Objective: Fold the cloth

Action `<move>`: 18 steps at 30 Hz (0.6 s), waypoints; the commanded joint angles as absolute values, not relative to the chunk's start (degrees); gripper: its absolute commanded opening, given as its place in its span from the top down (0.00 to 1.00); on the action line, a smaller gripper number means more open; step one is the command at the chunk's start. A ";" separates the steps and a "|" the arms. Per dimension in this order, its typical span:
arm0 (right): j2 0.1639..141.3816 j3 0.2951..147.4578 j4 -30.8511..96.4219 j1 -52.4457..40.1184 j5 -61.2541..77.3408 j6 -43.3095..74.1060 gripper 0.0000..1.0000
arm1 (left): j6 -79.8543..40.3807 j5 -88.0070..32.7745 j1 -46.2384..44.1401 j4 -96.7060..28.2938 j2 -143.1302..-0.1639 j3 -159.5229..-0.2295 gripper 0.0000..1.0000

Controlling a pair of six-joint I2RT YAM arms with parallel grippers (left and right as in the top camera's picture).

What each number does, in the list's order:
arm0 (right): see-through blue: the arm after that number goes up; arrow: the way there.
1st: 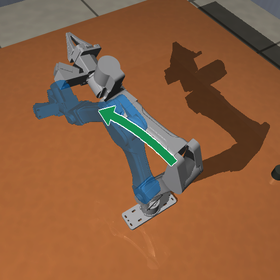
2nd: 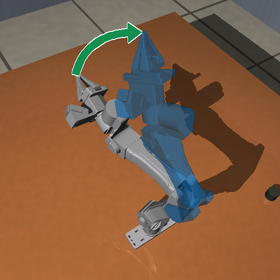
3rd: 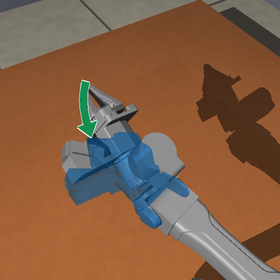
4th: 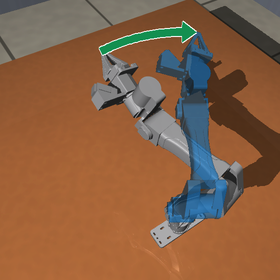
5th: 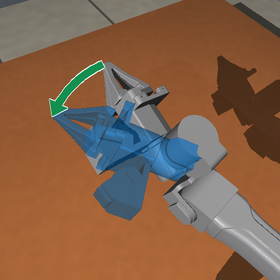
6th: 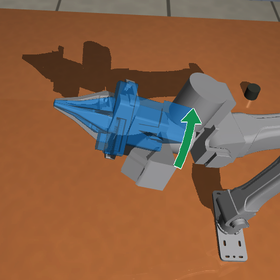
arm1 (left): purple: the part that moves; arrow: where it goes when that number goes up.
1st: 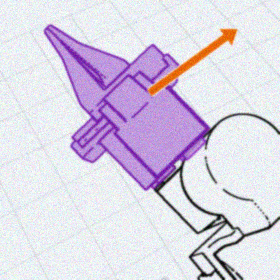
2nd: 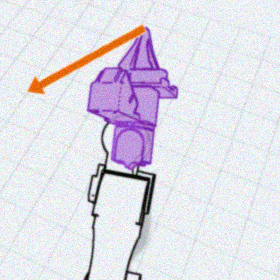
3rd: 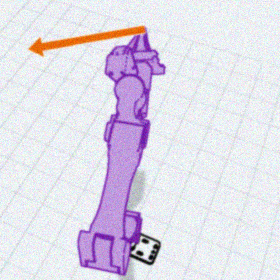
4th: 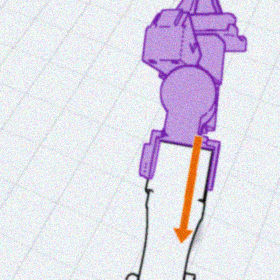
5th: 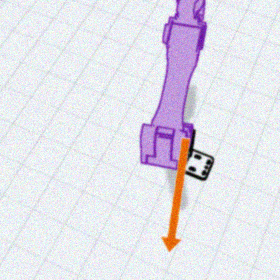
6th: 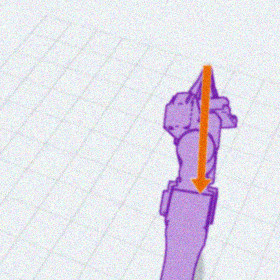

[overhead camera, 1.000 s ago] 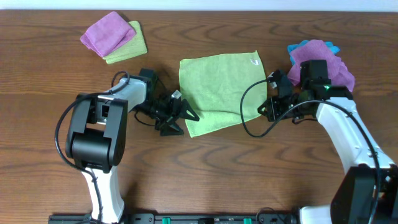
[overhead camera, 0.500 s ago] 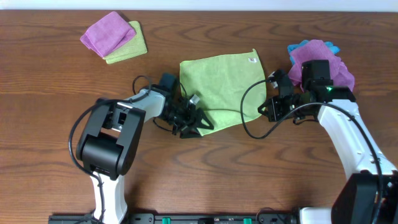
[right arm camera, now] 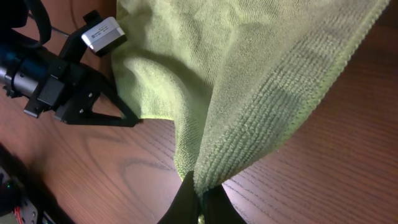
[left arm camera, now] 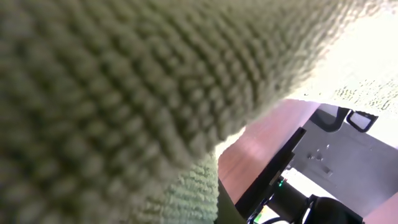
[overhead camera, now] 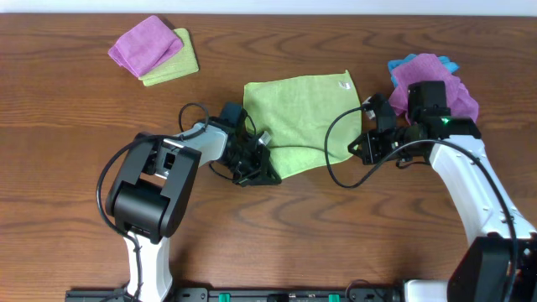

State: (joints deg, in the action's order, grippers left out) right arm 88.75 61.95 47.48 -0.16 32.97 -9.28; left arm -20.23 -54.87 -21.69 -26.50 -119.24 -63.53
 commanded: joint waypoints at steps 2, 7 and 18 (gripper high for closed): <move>87.42 61.71 48.27 -0.08 33.74 -10.48 0.99 | -15.94 -43.86 -19.14 -31.90 -120.92 -61.82 0.94; 87.42 61.34 50.81 -0.08 31.46 -12.97 0.98 | -11.92 -36.58 -16.62 -40.34 -113.91 -61.82 0.94; 83.40 51.48 49.30 -0.08 31.31 -12.12 0.99 | -14.28 -35.38 -17.12 -43.99 -103.66 -61.69 0.94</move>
State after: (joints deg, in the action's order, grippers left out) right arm 85.95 52.69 50.28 -0.19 32.08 -12.12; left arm -13.54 -38.37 -16.93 -43.68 -104.07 -62.26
